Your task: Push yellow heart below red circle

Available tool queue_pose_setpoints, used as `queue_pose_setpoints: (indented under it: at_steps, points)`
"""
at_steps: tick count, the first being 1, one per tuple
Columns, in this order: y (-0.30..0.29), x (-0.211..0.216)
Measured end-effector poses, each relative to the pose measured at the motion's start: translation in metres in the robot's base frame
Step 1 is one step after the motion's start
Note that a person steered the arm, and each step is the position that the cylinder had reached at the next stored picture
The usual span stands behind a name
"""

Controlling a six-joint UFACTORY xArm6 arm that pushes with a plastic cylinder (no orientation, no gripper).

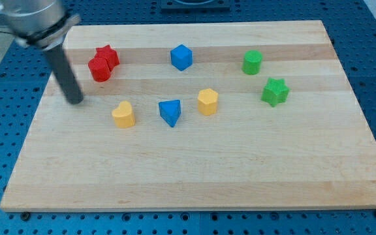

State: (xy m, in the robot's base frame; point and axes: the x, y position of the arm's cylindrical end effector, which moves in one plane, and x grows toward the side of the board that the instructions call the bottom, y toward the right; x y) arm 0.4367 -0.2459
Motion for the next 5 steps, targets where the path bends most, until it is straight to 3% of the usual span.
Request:
queue_pose_setpoints:
  at_steps: [1,2,3,4,5]
  points:
    - [-0.001,0.068]
    - [0.081,0.116]
    - [0.160,0.120]
    - [0.177,0.081]
    - [0.145,0.048]
